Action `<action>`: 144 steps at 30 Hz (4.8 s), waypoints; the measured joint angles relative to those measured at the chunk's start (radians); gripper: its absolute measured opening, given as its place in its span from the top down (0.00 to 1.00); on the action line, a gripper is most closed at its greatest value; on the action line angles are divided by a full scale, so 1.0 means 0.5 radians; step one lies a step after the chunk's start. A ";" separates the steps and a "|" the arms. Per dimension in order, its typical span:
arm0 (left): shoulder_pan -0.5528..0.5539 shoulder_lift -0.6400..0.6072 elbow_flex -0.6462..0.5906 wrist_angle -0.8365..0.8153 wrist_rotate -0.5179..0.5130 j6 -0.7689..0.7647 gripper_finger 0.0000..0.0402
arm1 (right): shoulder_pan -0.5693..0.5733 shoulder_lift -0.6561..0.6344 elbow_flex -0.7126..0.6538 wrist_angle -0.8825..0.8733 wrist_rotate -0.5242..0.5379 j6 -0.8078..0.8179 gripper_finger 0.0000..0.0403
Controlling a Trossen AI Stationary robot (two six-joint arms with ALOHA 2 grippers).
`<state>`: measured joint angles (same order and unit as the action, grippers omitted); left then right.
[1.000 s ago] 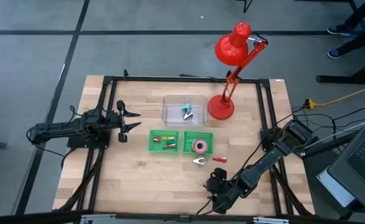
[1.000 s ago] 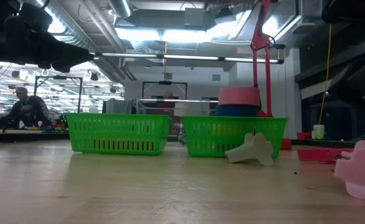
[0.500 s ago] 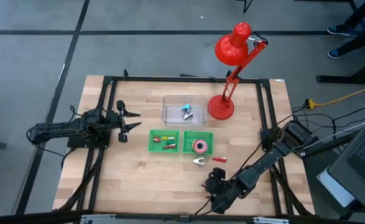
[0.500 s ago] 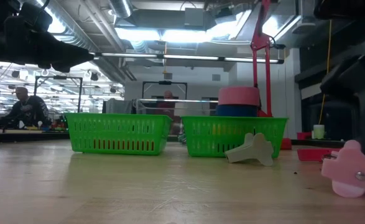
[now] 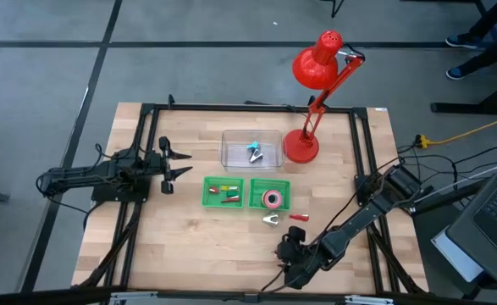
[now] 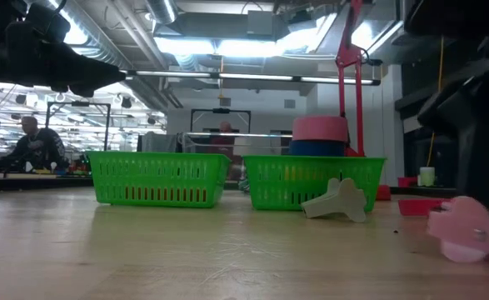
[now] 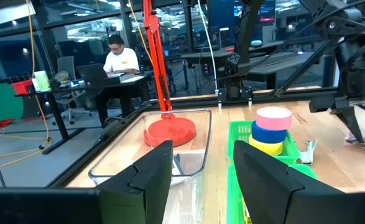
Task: Pick and place Stapler, Stapler remover, tape
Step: Put the pink staple remover into the transparent bin, then put the gray staple remover into the transparent bin
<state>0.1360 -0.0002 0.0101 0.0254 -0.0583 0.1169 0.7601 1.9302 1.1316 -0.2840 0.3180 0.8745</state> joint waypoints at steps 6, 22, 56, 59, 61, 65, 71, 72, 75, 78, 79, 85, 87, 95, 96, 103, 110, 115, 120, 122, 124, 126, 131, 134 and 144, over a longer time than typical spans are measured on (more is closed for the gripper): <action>0.000 0.000 0.000 0.000 0.000 0.001 0.58 | -0.042 0.045 0.008 0.015 -0.053 -0.042 0.47; 0.001 0.000 0.000 0.000 0.000 0.000 0.58 | -0.062 0.042 0.004 -0.010 -0.084 0.036 0.94; 0.001 0.000 0.000 0.000 0.000 0.001 0.58 | -0.530 -0.305 0.347 -0.046 -0.102 -0.731 0.93; 0.001 0.000 0.000 0.000 0.000 0.001 0.58 | -0.603 -0.305 0.455 -0.100 -0.099 -0.962 0.93; 0.000 0.000 0.000 0.000 0.000 0.000 0.58 | -0.651 -0.306 0.517 -0.106 -0.129 -1.105 0.93; 0.001 0.000 0.000 0.000 0.000 0.000 0.58 | -0.752 -0.306 0.608 -0.111 -0.245 -1.335 0.93; 0.000 0.000 0.000 0.000 0.000 0.000 0.58 | -0.961 -0.307 0.670 -0.113 -0.465 -1.610 0.93; 0.001 0.000 0.000 0.000 0.000 0.000 0.58 | -0.998 -0.307 0.673 -0.114 -0.507 -1.643 0.93; 0.000 0.000 0.000 0.000 0.000 0.000 0.58 | -1.108 -0.307 0.674 -0.118 -0.629 -1.751 0.93; 0.000 0.000 0.000 0.000 0.000 0.001 0.58 | -1.202 -0.307 0.674 -0.121 -0.706 -1.875 0.93; 0.000 0.000 0.000 0.000 0.000 0.000 0.58 | -1.233 -0.307 0.674 -0.121 -0.730 -1.919 0.93; 0.000 0.000 0.000 0.000 0.000 0.000 0.58 | -1.429 -0.307 0.675 -0.213 -0.834 -2.135 0.93; 0.001 0.000 0.000 0.000 0.000 0.001 0.58 | -1.494 -0.307 0.675 -0.288 -0.833 -2.215 0.93; 0.000 0.000 0.000 0.000 0.000 0.001 0.58 | -1.742 -0.308 0.609 -0.468 -0.834 -2.439 0.93; 0.001 0.000 0.000 0.000 0.000 0.001 0.58 | -1.771 -0.308 0.588 -0.470 -0.833 -2.452 0.93; 0.001 0.000 0.000 0.000 0.000 0.000 0.58 | -1.937 -0.308 0.400 -0.401 -0.837 -2.561 0.93; 0.000 0.000 0.000 0.000 0.000 0.001 0.58 | -2.037 -0.307 0.181 -0.223 -0.956 -2.627 0.93; 0.000 0.000 0.000 0.000 0.000 0.001 0.58 | -2.066 -0.307 0.092 -0.146 -0.959 -2.642 0.92; 0.000 0.000 0.000 0.000 0.000 0.001 0.58 | -2.096 -0.307 0.073 -0.140 -0.959 -2.647 0.90; 0.000 0.000 0.000 0.000 0.000 0.000 0.58 | -2.108 -0.307 0.073 -0.139 -0.959 -2.647 0.88; 0.000 0.000 0.000 0.000 0.000 0.001 0.58 | -2.123 -0.307 0.073 -0.127 -0.959 -2.647 0.86; 0.000 0.000 0.000 0.000 0.000 0.000 0.58 | -2.135 -0.307 0.073 -0.126 -0.959 -2.647 0.84; 0.001 0.000 0.000 0.000 0.000 0.000 0.58 | -2.143 -0.307 0.073 -0.097 -0.958 -2.602 0.79; 0.001 0.000 0.000 0.000 0.000 0.000 0.58 | -2.143 -0.307 0.074 -0.088 -0.958 -2.602 0.76; 0.000 0.000 0.000 0.000 0.000 0.000 0.58 | -2.142 -0.307 0.074 -0.089 -0.957 -2.596 0.62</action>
<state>0.1361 -0.0002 0.0101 0.0254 -0.0586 0.1171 -0.3111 1.7767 1.1687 -0.3286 -0.1604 -0.4236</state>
